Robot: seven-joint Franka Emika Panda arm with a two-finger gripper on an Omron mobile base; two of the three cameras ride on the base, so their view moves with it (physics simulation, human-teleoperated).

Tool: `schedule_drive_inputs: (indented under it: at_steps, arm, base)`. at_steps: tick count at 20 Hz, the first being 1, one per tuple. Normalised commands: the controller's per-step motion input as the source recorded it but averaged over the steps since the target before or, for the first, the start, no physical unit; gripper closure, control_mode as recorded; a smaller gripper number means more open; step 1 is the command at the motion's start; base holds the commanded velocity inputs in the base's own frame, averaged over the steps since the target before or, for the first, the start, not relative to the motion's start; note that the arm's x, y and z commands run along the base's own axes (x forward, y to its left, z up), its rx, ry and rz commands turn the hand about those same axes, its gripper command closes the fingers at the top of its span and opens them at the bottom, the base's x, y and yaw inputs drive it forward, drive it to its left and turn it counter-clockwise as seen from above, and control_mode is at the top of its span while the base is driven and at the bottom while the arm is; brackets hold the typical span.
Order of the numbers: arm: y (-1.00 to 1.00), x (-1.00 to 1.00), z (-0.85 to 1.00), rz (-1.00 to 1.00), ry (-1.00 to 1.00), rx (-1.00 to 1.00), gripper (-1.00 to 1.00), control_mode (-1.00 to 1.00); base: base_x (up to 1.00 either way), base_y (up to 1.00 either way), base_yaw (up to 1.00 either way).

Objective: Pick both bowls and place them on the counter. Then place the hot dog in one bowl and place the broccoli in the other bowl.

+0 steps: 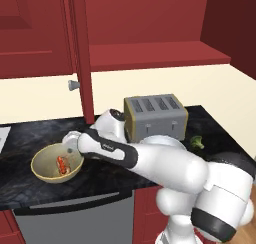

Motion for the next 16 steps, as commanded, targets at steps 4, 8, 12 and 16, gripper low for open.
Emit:
schedule_drive_inputs:
  at_steps: [4, 8, 12, 16]
  arm:
    - [-0.44, -0.17, 0.31, -0.04, -0.02, 0.0, -1.0, -1.0]
    - [-0.52, -0.23, 0.37, -0.06, -0.02, 0.0, -1.0, -1.0]
    - [-0.47, -0.36, 0.61, -0.1, -0.03, 0.0, -1.0, -1.0]
    - [-0.53, -0.42, 0.57, -0.13, -0.01, -0.03, -1.0, -1.0]
  base:
    - [0.0, 0.0, 0.0]
    - [0.0, 0.0, 0.0]
    - [0.0, 0.0, 0.0]
    - [0.0, 0.0, 0.0]
